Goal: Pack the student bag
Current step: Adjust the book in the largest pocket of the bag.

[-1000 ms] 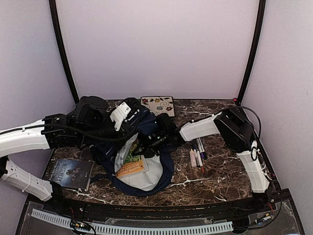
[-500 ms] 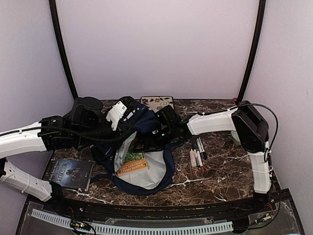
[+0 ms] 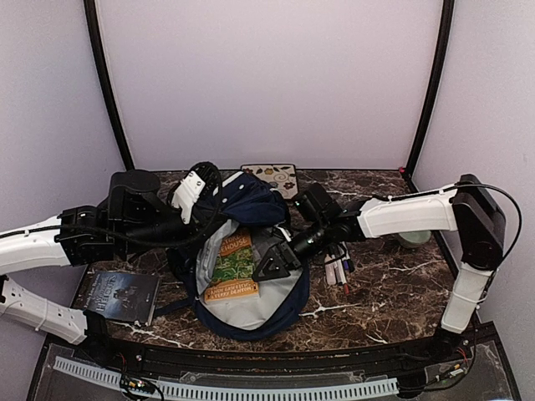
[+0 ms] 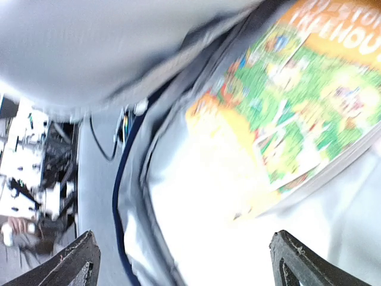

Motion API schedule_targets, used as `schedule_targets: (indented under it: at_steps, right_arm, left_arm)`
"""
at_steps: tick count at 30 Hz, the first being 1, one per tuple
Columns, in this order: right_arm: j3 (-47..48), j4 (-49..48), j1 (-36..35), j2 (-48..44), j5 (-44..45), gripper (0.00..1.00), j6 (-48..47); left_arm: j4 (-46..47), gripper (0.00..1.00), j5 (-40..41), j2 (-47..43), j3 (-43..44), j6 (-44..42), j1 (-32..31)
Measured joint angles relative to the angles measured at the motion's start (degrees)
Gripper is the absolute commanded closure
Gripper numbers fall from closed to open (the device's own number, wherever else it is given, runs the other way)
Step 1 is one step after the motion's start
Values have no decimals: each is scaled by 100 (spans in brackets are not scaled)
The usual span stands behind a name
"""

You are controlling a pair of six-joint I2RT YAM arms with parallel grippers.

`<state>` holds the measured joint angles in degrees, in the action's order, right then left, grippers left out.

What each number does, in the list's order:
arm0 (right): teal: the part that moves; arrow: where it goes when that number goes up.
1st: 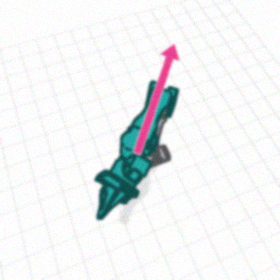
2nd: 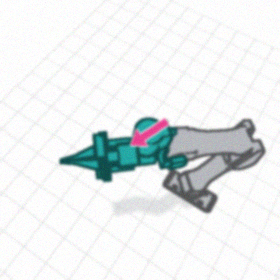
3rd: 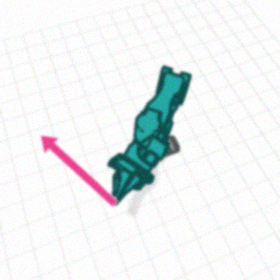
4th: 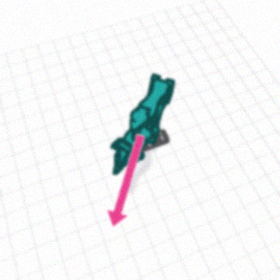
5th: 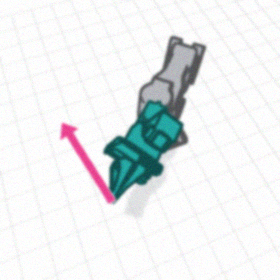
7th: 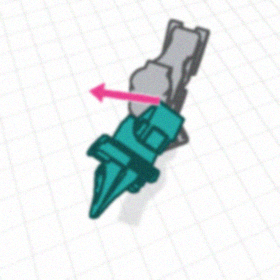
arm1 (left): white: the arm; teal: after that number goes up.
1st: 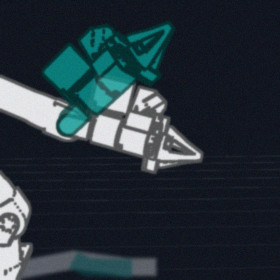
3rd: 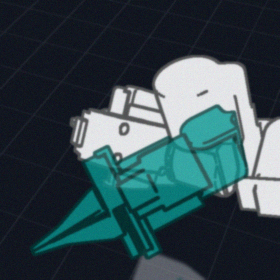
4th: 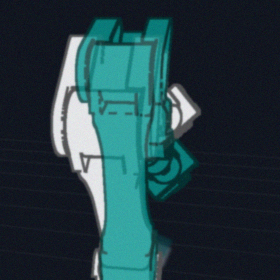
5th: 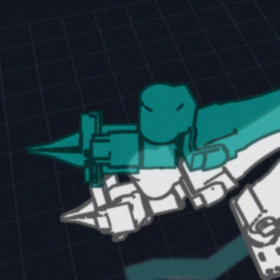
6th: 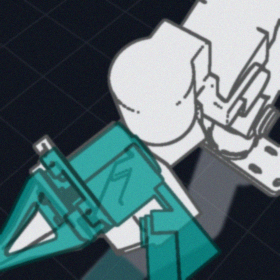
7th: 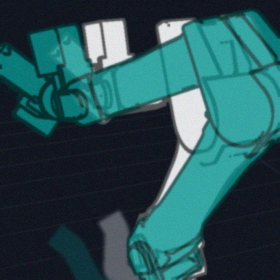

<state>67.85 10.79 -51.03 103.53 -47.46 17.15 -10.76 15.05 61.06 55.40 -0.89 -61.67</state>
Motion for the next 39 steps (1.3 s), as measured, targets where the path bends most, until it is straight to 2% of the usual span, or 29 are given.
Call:
schedule_targets:
  at_steps: [3, 7, 10, 11, 12, 13, 16, 17, 22, 23, 24, 25, 29, 33, 34, 36, 38, 39]
  right_arm:
    - [-275, 0, -85, -4, -120, 4, -328]
    - [-177, 179, -245, 2, 260, 23, -728]
    - [254, 321, -396, 129, 407, 58, -979]
    - [391, 321, -442, 205, 402, 67, -1073]
    - [494, 328, -479, 269, 378, 70, -1141]
    - [568, 363, -522, 330, 348, 69, -1180]
    - [579, 522, -595, 352, 337, 39, -1390]
    - [579, 581, -629, 350, 361, 33, -1464]
    - [531, 979, -960, 157, 605, 27, -1982]
    - [514, 1099, -1056, 79, 684, 23, -2094]
    - [483, 1204, -1154, -11, 778, 5, -2197]
    - [444, 1281, -1233, -96, 861, 0, -2284]
    - [175, 1598, -1598, -505, 1368, 0, -2750]
    - [-208, 1585, -1862, -789, 2345, 0, -3062]
    - [-262, 1602, -1891, -837, 2608, 2, -3147]
    - [-216, 1617, -1895, -831, 3060, 23, -3331]
    - [-26, 1628, -1888, -732, 3351, 60, -3534]
    - [74, 1620, -1884, -671, 3438, 73, -3630]
  left_arm:
    - [109, 100, -79, 13, -131, 4, -7]
    - [306, 100, -195, 175, -192, 55, -11]
    - [442, 100, -232, 317, -192, 125, -11]
    - [476, 100, -232, 348, -192, 142, -11]
    - [494, 100, -221, 363, -192, 157, -11]
    - [494, 100, -197, 365, -192, 175, -11]
    - [457, 100, -57, 361, -192, 199, -11]
    - [450, 100, -11, 361, -192, 201, -11]
    - [474, 100, 269, 354, -192, 219, -11]
    - [487, 100, 317, 343, -192, 221, -11]
    - [494, 100, 358, 332, -195, 223, -9]
    - [507, 100, 409, 313, -199, 225, -7]
    - [538, 100, 553, 160, -293, 240, 17]
    - [538, 100, 575, 57, -337, 240, 46]
    - [533, 100, 568, 46, -339, 240, 46]
    - [520, 100, 555, 11, -356, 240, 46]
    - [507, 100, 553, -20, -380, 245, 46]
    - [501, 100, 549, -22, -382, 251, 46]
